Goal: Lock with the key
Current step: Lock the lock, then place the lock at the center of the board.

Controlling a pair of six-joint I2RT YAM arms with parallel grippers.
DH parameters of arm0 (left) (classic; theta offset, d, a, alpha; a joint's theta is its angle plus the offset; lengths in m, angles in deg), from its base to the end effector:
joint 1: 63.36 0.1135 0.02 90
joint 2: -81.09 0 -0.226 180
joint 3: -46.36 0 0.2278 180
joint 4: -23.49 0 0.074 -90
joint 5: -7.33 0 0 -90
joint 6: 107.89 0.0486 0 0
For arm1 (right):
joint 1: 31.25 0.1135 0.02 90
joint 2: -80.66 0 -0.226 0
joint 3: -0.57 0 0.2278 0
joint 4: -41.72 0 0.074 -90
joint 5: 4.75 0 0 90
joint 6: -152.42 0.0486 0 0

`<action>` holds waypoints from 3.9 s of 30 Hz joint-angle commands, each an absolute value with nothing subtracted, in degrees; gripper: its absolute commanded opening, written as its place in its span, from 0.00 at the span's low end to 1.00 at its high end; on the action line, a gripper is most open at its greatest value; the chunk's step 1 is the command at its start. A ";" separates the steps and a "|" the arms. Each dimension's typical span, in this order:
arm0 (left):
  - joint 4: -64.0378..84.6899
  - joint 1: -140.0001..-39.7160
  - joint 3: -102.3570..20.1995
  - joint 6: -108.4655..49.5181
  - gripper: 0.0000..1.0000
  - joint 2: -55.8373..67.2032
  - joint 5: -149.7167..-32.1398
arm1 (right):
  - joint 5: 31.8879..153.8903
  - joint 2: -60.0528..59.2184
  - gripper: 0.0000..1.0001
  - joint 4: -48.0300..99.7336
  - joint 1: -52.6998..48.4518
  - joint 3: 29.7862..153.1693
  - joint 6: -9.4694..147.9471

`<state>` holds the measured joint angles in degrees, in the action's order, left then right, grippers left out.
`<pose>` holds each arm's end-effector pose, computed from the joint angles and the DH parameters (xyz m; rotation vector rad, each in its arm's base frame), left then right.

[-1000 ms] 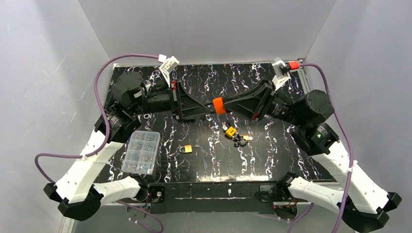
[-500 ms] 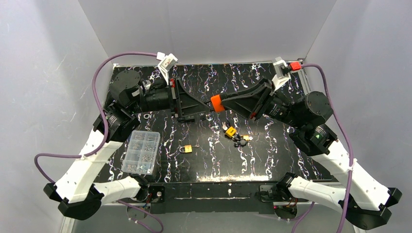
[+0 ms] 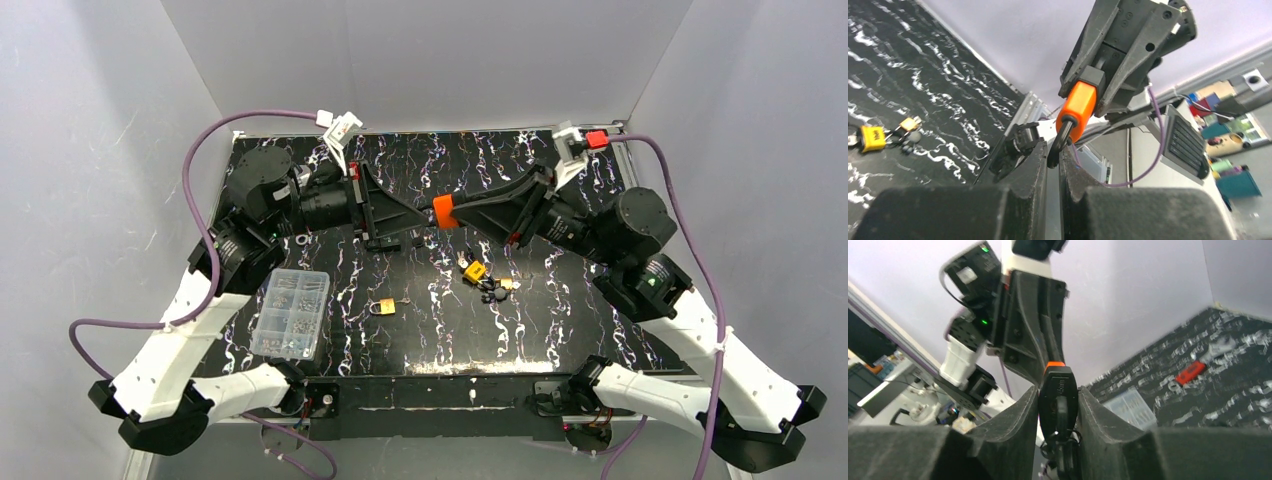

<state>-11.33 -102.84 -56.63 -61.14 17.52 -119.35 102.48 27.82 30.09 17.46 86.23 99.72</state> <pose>0.1421 -0.1547 0.4696 0.5355 1.6603 -1.5843 0.1127 0.1502 0.4606 -0.4246 1.2929 1.4705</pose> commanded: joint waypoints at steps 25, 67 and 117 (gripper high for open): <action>-3.84 -94.12 -43.60 -61.23 0.00 24.37 -127.15 | 140.32 23.37 0.63 47.98 -7.43 76.19 116.60; -5.30 -89.59 -41.16 -61.46 0.00 23.81 -128.20 | 137.65 25.17 0.01 40.27 -16.80 68.92 113.29; 5.82 -102.54 -10.61 -64.23 0.10 -8.63 -122.36 | 91.55 2.00 0.05 8.71 12.63 58.88 109.60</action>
